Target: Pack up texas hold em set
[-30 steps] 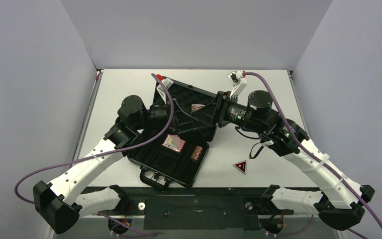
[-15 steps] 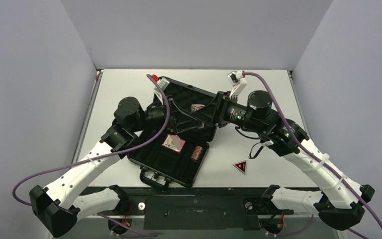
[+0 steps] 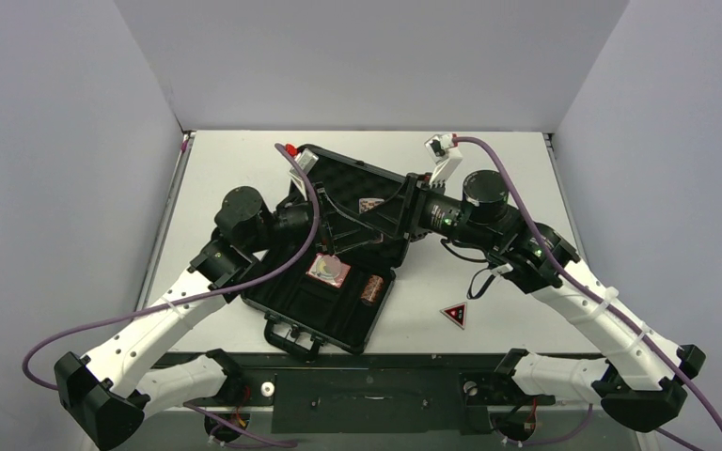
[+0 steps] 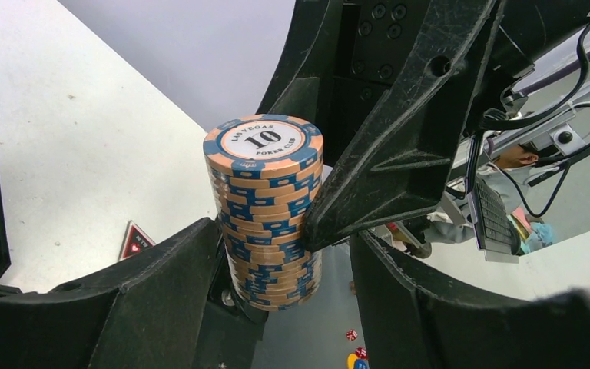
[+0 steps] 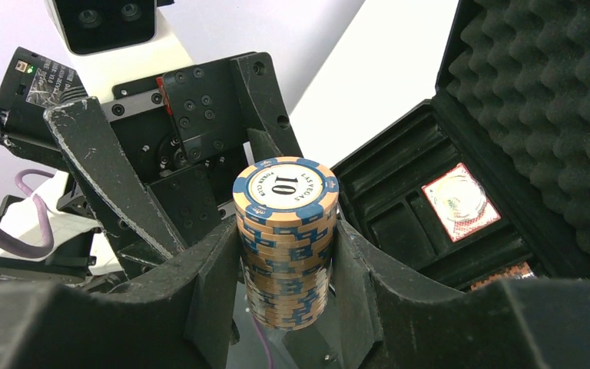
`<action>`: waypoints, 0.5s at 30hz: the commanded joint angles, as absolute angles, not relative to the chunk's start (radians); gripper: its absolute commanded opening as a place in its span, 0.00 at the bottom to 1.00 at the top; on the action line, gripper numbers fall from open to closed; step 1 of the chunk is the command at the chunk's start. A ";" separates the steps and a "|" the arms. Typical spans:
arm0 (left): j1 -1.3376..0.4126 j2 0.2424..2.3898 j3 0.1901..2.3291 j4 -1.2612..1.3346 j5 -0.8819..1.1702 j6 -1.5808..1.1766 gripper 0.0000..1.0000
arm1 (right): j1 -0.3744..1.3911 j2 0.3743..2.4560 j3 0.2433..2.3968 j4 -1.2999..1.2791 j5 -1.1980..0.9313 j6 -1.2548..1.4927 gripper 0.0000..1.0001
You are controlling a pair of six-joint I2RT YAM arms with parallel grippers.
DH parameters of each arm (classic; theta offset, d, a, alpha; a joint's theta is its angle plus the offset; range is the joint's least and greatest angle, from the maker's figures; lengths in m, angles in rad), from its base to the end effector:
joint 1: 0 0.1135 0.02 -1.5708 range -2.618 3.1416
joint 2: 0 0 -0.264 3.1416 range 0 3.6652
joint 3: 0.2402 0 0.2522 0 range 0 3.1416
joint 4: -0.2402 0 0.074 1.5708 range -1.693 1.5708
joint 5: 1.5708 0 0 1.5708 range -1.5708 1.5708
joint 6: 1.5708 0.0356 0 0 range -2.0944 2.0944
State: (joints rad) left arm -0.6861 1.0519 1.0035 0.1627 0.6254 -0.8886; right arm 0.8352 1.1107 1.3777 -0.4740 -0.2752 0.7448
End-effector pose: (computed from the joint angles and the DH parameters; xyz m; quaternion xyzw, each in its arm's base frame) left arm 0.1716 -0.1674 0.4026 0.1644 0.6532 -0.6476 0.3561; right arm 0.1466 0.1764 0.4503 -0.1211 0.7643 0.5184 0.3638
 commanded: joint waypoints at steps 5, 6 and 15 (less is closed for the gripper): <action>-0.693 1.043 1.003 0.233 0.598 -0.903 0.49 | 0.859 1.116 1.429 -0.405 -0.290 0.744 0.00; -0.694 1.046 1.002 0.235 0.599 -0.904 0.45 | 0.860 1.117 1.430 -0.406 -0.290 0.744 0.00; -0.697 1.047 0.996 0.241 0.563 -0.915 0.00 | 0.862 1.114 1.434 -0.415 -0.268 0.742 0.00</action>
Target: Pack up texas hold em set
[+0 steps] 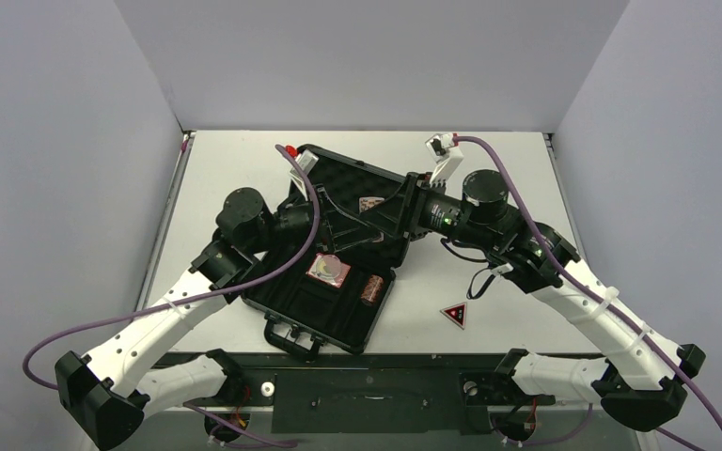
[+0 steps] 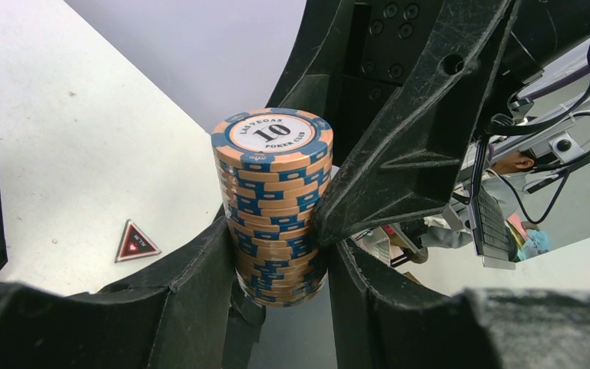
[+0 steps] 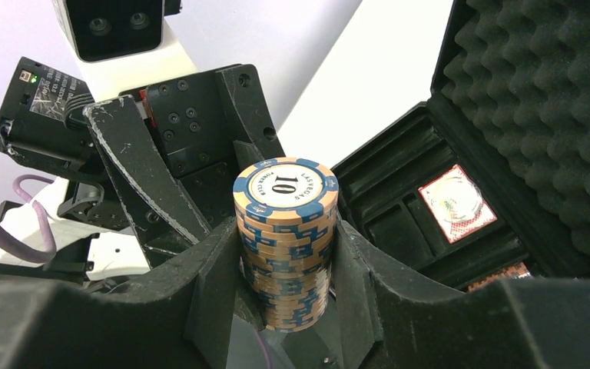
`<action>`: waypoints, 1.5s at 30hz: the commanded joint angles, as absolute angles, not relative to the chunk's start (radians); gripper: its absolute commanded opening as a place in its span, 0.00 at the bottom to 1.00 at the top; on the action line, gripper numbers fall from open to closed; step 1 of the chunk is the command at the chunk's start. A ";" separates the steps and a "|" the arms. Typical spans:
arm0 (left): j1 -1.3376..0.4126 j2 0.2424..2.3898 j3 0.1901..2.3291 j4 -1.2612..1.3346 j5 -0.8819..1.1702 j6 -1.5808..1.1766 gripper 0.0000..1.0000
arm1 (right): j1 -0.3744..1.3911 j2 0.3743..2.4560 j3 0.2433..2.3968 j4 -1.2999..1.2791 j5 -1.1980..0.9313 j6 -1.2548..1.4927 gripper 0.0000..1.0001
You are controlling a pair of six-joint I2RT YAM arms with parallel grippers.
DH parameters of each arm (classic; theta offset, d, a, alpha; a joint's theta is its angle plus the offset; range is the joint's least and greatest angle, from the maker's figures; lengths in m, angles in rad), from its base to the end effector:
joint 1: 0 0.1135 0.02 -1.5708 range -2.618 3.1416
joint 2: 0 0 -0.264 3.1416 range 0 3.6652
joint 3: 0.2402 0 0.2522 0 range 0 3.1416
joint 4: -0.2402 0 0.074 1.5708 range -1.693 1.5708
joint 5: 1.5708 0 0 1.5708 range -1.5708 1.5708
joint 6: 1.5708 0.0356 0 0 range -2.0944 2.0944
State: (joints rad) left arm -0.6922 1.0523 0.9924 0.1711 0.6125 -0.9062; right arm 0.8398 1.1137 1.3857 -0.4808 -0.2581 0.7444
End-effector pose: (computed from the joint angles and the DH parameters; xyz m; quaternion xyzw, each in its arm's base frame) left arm 0.1715 -0.1688 0.3995 0.1555 0.6561 -0.6495 0.3514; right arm 0.1464 0.1768 0.4515 -0.1177 0.7657 0.5146 0.3673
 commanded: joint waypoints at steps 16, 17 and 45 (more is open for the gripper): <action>-0.695 1.048 1.018 0.159 0.572 -0.857 0.00 | 0.837 1.125 1.511 -0.563 -0.166 0.724 0.79; -0.695 1.050 1.023 0.145 0.572 -0.849 0.00 | 0.830 1.119 1.512 -0.574 -0.155 0.722 0.80; -0.798 1.224 1.192 -0.664 0.111 -0.573 0.00 | 0.645 0.915 1.392 -0.862 0.185 0.619 0.79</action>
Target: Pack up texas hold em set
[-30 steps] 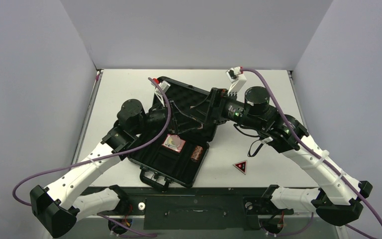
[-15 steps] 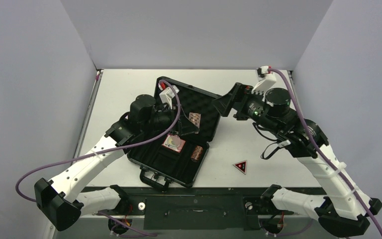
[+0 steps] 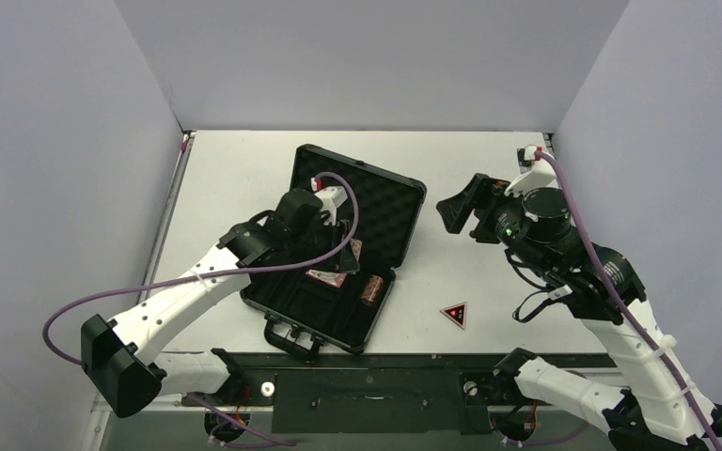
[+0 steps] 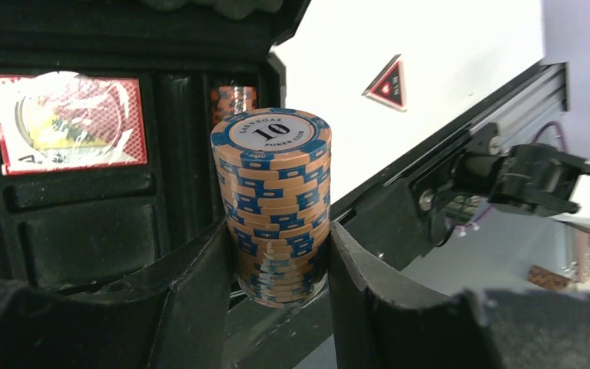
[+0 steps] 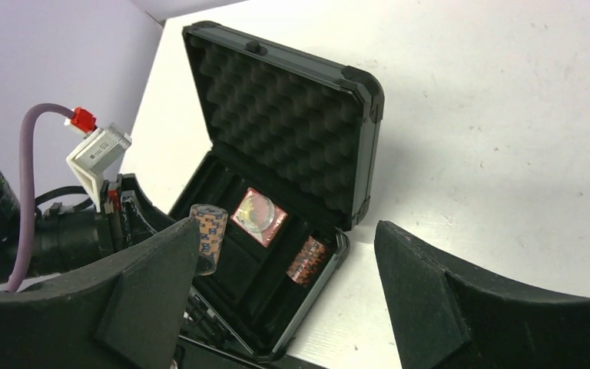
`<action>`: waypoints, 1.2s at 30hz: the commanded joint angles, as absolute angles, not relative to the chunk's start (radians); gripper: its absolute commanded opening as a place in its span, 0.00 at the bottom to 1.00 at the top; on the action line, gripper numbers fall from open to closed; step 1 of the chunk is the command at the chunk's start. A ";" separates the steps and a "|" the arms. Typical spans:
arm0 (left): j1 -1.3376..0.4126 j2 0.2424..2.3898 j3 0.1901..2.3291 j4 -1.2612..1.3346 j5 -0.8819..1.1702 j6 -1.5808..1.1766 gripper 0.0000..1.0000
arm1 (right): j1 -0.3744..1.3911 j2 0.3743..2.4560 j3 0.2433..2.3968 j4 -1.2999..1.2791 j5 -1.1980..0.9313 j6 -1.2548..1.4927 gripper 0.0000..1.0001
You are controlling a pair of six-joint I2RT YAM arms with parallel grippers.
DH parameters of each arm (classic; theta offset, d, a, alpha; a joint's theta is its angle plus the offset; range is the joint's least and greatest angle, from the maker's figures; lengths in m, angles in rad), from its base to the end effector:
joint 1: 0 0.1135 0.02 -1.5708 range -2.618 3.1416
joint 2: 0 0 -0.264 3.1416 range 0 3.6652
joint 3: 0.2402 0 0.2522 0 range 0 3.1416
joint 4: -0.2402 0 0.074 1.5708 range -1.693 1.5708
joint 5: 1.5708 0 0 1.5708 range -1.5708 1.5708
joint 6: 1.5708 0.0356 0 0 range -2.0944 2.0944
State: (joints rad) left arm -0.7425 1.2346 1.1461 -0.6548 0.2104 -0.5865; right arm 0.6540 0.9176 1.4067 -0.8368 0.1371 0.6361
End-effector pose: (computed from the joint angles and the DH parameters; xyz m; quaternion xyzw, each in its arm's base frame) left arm 0.1882 -0.1828 0.3272 0.1130 0.9045 -0.3222 0.2555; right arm 0.1223 0.0876 0.4540 0.0320 0.8172 0.2996 0.4914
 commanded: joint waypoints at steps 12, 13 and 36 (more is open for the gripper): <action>-0.909 1.240 1.093 -0.669 -0.028 -0.583 0.00 | 0.642 0.911 1.389 -0.923 0.236 0.610 0.78; -0.920 1.246 1.089 -0.669 -0.029 -0.582 0.00 | 0.641 0.911 1.389 -0.927 0.241 0.610 0.78; -1.039 1.433 0.985 -0.617 0.000 -0.626 0.00 | 0.597 0.931 1.353 -1.016 0.377 0.664 0.76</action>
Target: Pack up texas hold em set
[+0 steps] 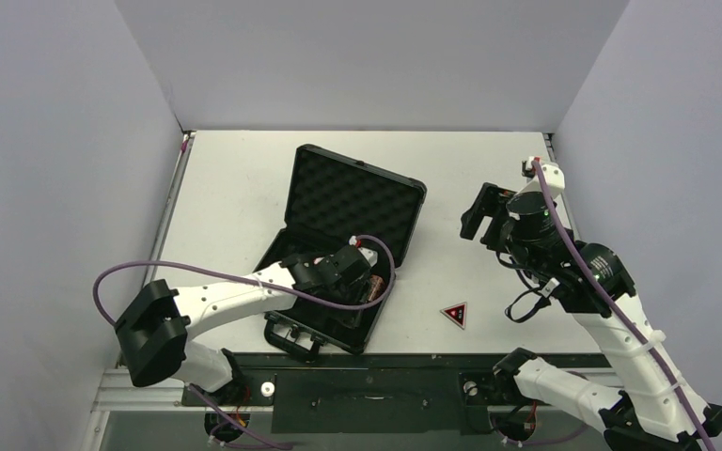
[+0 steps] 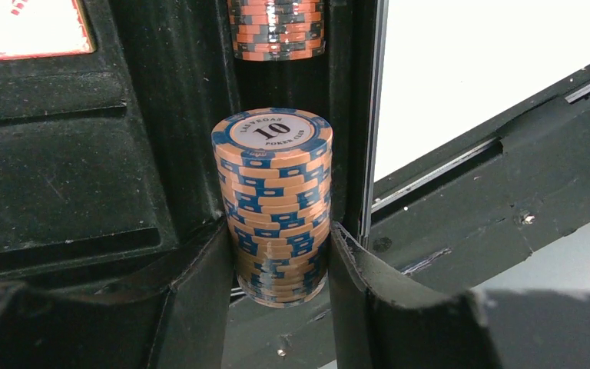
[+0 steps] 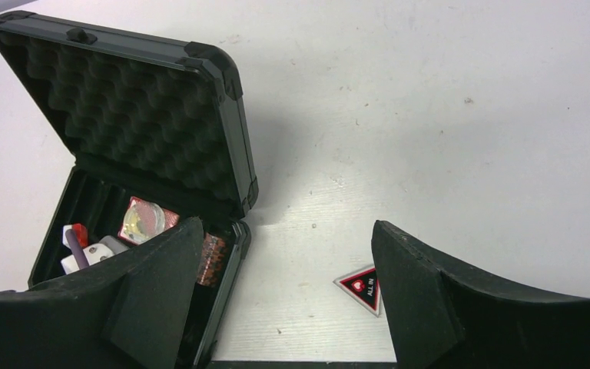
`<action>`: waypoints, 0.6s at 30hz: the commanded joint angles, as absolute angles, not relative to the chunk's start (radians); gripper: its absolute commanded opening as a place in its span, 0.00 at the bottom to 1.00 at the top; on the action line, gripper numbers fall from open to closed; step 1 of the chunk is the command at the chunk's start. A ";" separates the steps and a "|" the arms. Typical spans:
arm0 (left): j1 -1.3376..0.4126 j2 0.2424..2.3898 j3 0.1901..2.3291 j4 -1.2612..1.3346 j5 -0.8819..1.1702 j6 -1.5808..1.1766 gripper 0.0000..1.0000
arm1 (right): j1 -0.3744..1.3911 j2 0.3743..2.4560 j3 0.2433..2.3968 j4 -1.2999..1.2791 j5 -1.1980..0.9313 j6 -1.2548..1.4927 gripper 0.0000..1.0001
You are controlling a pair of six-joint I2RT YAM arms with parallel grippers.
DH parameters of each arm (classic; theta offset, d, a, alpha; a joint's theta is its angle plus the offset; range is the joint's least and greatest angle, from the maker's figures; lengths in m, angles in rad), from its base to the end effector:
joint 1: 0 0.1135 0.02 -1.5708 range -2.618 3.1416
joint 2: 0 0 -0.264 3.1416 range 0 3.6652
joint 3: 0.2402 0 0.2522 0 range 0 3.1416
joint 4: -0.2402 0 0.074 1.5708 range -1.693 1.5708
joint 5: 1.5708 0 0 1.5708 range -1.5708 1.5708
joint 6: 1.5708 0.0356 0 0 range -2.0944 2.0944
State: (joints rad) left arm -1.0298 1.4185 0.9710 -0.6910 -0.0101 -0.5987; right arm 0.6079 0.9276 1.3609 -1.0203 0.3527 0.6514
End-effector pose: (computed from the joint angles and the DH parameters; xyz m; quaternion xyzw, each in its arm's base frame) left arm 0.1407 -0.2335 0.2230 0.2079 0.9543 -0.1526 0.1508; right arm 0.1287 0.0746 0.4226 0.1017 0.8658 0.1488 0.4669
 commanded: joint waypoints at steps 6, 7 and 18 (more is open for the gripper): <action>-1.050 1.483 0.986 -0.603 0.040 -0.629 0.00 | 0.587 0.931 1.342 -1.013 0.368 0.668 0.75; -1.051 1.492 0.988 -0.602 0.040 -0.626 0.00 | 0.587 0.930 1.341 -1.014 0.367 0.669 0.75; -1.051 1.570 1.015 -0.604 0.025 -0.631 0.00 | 0.571 0.925 1.331 -1.017 0.353 0.667 0.75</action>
